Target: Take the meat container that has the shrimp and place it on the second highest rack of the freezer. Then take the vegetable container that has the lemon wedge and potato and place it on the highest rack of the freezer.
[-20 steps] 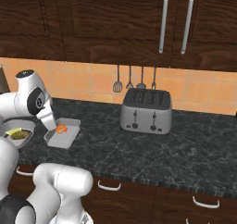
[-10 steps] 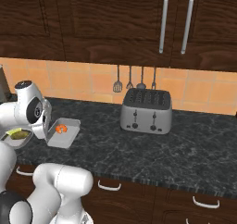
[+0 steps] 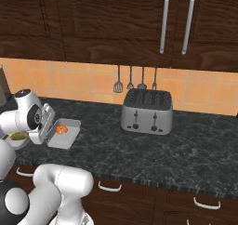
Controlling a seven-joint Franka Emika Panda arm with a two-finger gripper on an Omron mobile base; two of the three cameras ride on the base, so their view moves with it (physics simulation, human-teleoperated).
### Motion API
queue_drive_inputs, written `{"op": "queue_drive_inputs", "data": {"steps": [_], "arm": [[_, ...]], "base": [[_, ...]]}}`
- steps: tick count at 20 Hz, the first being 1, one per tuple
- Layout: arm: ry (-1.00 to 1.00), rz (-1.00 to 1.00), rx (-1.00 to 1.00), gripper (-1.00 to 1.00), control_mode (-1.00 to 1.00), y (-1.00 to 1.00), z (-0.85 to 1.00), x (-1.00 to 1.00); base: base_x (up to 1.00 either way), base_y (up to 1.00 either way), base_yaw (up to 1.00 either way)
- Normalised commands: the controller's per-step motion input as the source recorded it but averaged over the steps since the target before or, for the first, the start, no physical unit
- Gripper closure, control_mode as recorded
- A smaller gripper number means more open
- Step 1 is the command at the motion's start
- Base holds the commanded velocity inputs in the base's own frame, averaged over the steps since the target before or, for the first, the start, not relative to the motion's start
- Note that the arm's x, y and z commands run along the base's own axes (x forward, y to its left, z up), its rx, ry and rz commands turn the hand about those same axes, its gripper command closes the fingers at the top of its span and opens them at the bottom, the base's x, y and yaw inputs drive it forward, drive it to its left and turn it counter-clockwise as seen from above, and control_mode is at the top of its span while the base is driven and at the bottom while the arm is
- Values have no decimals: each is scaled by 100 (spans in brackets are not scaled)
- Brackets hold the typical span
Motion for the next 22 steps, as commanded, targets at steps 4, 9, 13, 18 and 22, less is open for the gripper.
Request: {"op": "queue_drive_inputs", "data": {"steps": [4,9,13,18,22], "arm": [[-1,-10,0,-100,-100,1,-34,2],[0,-2,0,-100,-100,0,-17,13],[0,-5,0,-100,-100,0,-8,60],[7,-3,0,-100,-100,0,-27,21],[2,-3,0,-100,-100,0,-43,20]], "base": [[0,0,0],[0,0,0],[0,0,0],[0,0,0],[0,0,0]]}}
